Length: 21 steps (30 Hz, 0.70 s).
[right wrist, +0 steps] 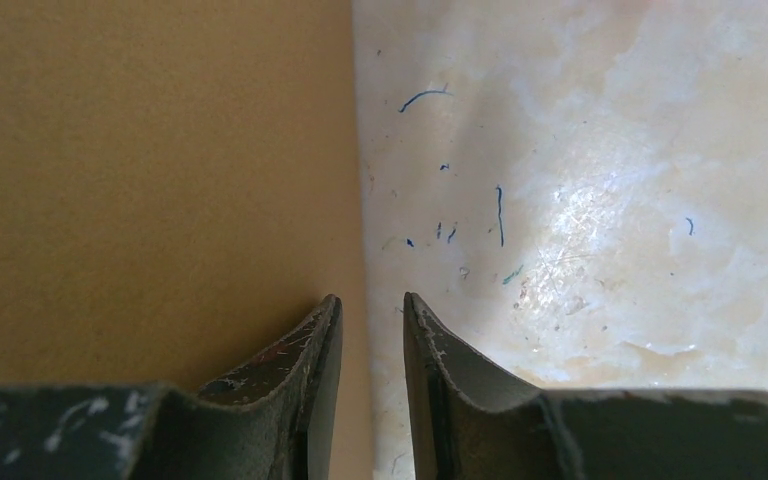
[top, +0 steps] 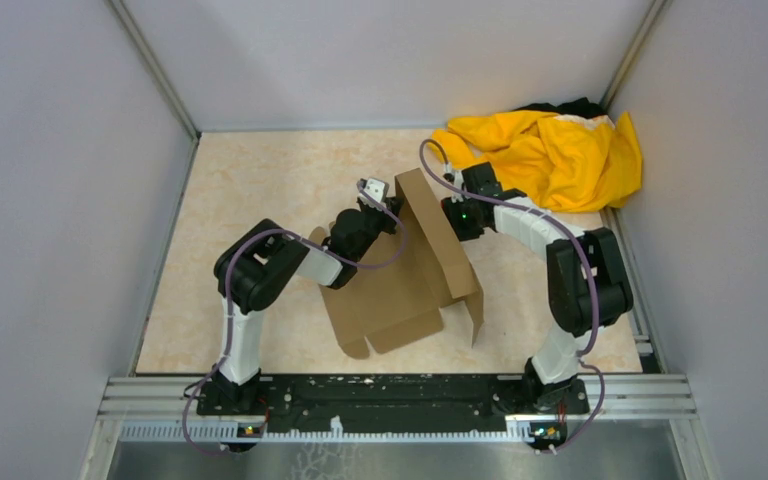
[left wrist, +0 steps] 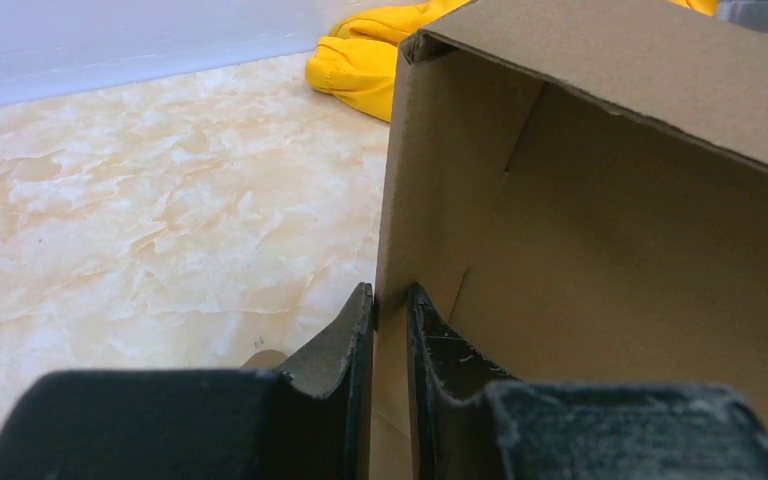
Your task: Fold the paper box
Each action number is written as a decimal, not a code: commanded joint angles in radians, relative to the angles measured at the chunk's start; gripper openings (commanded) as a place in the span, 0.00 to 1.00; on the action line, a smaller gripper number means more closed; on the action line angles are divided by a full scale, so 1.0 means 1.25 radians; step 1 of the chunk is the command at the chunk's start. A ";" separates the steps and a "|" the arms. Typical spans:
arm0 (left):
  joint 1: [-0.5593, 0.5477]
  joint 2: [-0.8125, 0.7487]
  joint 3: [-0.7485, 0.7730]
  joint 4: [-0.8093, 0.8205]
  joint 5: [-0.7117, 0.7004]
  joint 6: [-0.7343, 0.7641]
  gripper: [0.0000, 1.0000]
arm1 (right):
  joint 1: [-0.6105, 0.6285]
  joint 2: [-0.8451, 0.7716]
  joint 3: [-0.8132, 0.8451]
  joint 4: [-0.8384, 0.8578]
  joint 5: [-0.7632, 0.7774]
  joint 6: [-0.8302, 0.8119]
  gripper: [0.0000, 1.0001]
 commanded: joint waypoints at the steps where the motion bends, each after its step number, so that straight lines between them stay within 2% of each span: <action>1: -0.004 -0.008 -0.008 0.010 0.018 0.004 0.17 | -0.003 0.021 0.034 0.032 -0.032 0.009 0.29; 5: 0.001 -0.004 -0.014 0.038 0.067 0.021 0.32 | -0.011 0.029 0.035 0.037 -0.052 0.007 0.29; 8: 0.010 -0.001 -0.012 0.044 0.111 0.021 0.37 | -0.014 0.036 0.038 0.040 -0.066 0.005 0.29; 12: 0.023 0.004 -0.007 0.046 0.166 0.018 0.40 | -0.015 0.047 0.049 0.040 -0.086 0.002 0.29; 21: 0.040 0.033 0.033 0.042 0.209 0.004 0.43 | -0.015 0.084 0.089 0.033 -0.138 -0.019 0.28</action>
